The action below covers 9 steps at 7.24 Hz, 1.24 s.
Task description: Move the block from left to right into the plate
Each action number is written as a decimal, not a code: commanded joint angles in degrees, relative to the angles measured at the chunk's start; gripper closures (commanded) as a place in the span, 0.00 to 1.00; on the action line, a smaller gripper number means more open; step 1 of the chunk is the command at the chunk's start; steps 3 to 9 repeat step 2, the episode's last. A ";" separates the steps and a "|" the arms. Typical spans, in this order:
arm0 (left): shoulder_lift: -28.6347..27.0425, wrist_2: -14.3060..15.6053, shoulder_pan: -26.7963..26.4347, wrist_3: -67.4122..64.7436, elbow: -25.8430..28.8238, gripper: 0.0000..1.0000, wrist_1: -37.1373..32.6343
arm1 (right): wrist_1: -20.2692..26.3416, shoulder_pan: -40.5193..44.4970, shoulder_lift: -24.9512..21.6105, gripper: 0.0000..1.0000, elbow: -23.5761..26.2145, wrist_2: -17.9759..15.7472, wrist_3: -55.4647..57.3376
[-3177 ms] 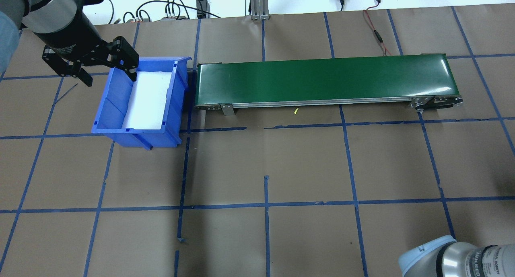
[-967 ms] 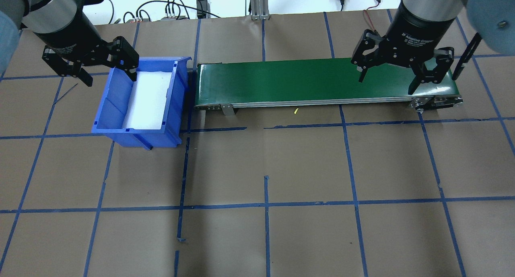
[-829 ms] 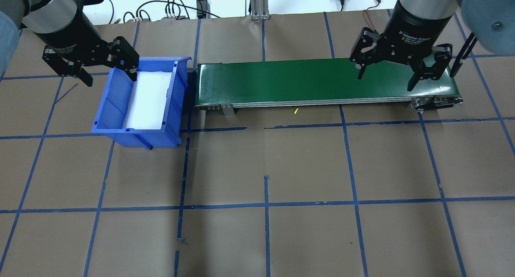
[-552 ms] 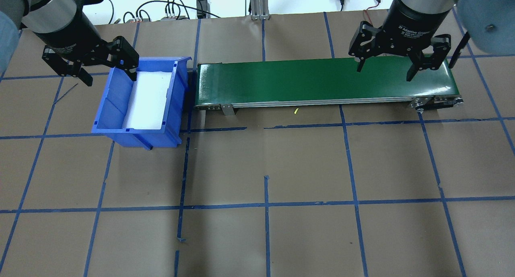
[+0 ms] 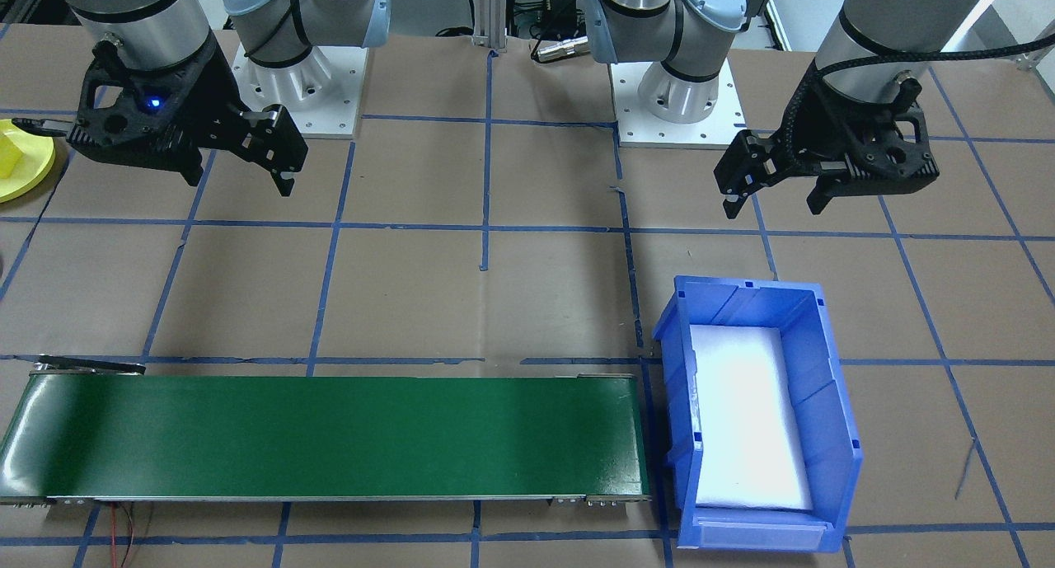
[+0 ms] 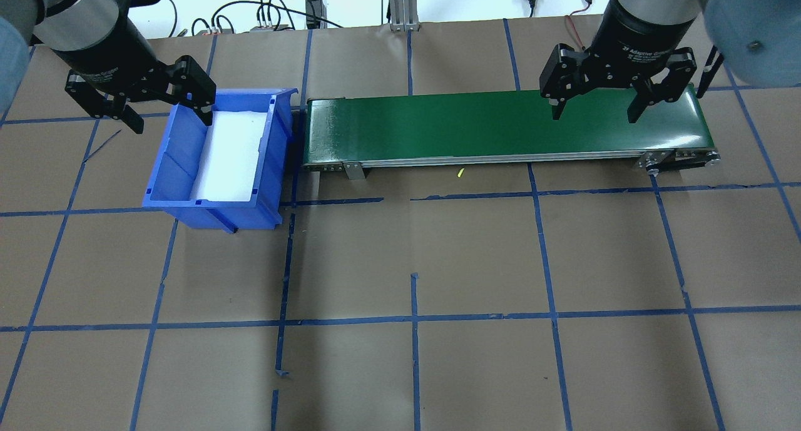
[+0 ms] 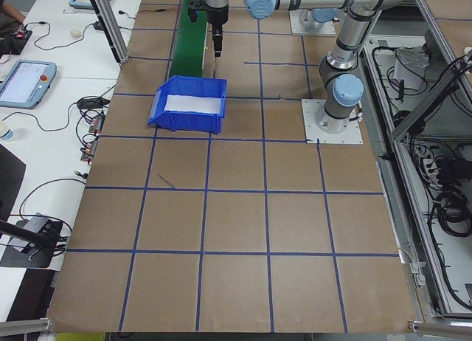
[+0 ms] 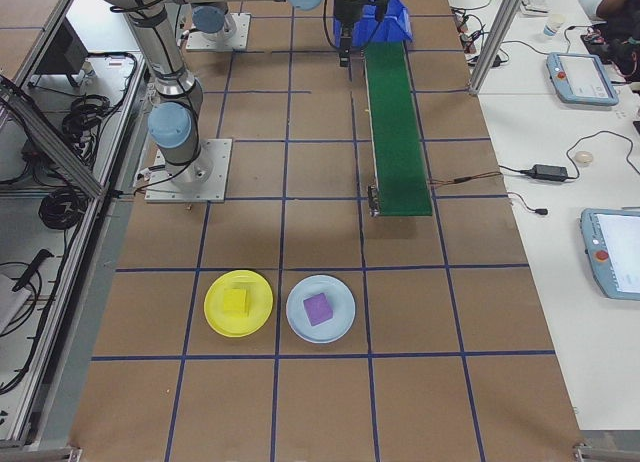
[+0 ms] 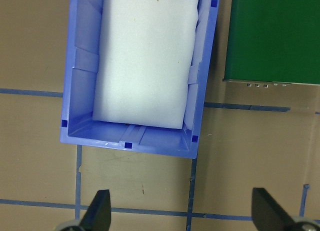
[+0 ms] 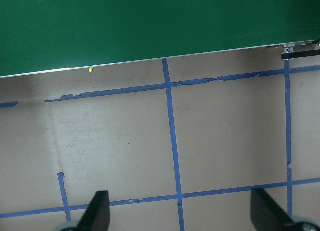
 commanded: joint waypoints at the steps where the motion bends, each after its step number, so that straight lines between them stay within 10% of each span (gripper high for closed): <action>1: 0.00 0.00 0.00 -0.09 -0.01 0.00 0.07 | 0.85 -0.18 0.01 0.00 -0.16 0.02 -1.06; 9: 0.00 0.00 0.00 -0.09 -0.01 0.00 0.07 | 1.12 -0.44 0.01 0.00 -0.25 -0.06 -1.06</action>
